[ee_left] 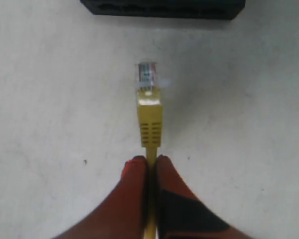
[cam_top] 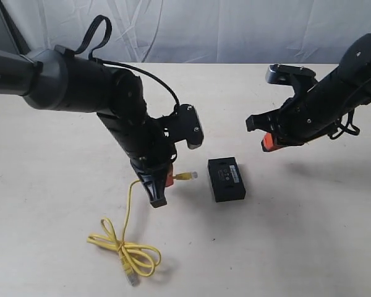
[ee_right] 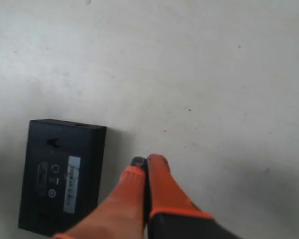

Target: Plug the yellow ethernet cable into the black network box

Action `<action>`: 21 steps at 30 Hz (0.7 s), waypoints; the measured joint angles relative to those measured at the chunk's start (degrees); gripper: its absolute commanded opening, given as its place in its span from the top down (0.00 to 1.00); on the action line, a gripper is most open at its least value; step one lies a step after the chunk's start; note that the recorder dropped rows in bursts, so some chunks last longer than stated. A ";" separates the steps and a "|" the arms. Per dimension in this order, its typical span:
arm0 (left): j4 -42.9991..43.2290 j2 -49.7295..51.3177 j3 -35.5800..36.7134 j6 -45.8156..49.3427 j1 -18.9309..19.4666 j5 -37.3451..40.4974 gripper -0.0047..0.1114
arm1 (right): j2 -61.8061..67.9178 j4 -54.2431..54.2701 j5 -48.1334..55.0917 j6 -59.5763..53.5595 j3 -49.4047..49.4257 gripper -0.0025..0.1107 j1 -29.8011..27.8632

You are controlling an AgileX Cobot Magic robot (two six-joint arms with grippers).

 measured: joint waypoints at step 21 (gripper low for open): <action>-4.44 1.99 0.00 5.11 1.77 -5.24 0.96 | 4.35 -2.55 -2.05 2.61 0.00 0.99 4.71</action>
